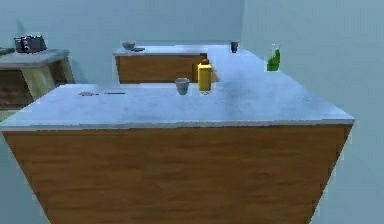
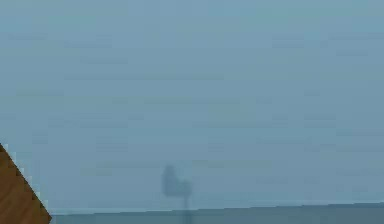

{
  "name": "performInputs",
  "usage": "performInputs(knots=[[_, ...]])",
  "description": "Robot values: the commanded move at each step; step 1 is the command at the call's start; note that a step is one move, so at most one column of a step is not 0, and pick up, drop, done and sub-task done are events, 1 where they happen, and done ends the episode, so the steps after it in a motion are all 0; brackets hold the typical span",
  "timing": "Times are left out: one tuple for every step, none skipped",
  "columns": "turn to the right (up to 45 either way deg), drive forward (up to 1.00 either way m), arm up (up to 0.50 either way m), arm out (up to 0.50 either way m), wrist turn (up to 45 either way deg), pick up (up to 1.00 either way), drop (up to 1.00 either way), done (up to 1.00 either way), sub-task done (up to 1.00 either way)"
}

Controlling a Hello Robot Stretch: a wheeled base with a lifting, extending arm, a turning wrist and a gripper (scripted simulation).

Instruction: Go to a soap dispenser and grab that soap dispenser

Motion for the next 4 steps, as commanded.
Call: performInputs(knots=[[0.0, 0.25, 0.00, 0.00, 0.0, 0.00, 0.00, 0.00, 0.00], [-45.0, 0.00, 0.00, 0.00, 0.0, 0.00, 0.00, 0.00, 0.00], [-36.0, 0.00, 0.00, 0.00, 0.0, 0.00, 0.00, 0.00, 0.00], [45.0, 0.00, 0.00, 0.00, 0.0, 0.00, 0.00, 0.00, 0.00]])
